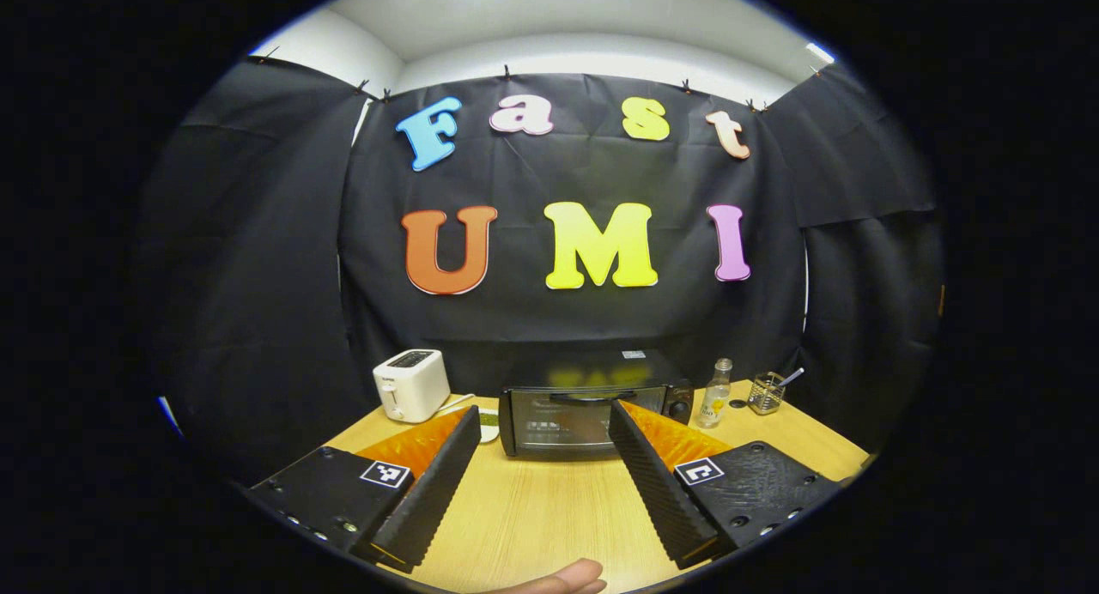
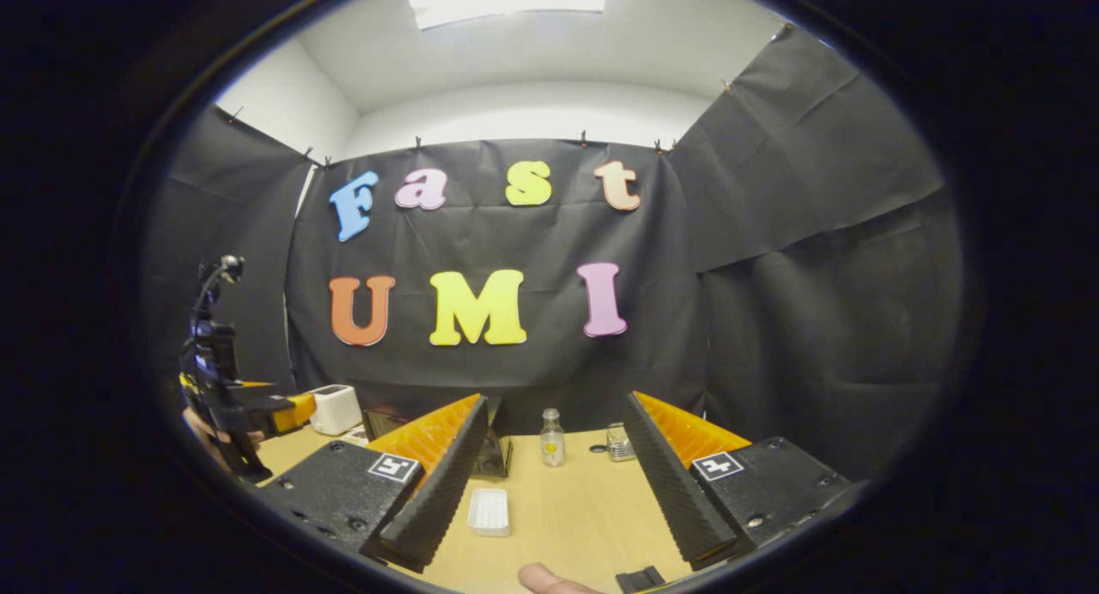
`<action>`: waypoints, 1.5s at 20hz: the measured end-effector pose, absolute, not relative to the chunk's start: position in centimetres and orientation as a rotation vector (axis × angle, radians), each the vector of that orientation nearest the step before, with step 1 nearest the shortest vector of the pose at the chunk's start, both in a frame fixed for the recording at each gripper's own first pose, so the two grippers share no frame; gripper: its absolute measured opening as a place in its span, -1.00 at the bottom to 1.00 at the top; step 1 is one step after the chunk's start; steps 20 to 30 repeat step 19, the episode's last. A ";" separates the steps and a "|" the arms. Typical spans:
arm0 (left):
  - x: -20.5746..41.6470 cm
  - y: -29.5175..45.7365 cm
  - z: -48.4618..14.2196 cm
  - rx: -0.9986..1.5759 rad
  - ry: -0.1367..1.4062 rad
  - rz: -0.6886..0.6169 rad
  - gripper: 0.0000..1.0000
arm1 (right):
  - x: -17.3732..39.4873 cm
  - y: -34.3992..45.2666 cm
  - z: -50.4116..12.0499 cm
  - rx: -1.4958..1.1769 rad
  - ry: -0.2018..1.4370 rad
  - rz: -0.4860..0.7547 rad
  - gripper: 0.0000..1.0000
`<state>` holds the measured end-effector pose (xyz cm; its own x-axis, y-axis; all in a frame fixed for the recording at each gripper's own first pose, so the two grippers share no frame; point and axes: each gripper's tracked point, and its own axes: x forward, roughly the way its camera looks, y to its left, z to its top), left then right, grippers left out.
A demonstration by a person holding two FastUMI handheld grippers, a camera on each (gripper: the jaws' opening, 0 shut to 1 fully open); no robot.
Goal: Open the electric oven with the left hand, put the food in, and close the electric oven.
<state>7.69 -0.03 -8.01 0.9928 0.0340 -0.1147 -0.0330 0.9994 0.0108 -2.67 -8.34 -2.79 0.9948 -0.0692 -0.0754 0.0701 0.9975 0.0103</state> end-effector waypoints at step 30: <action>-6.4 -2.4 -1.5 -0.007 -0.049 -0.050 0.92 | -9.3 -7.6 -0.2 -0.037 -0.003 -0.051 1.00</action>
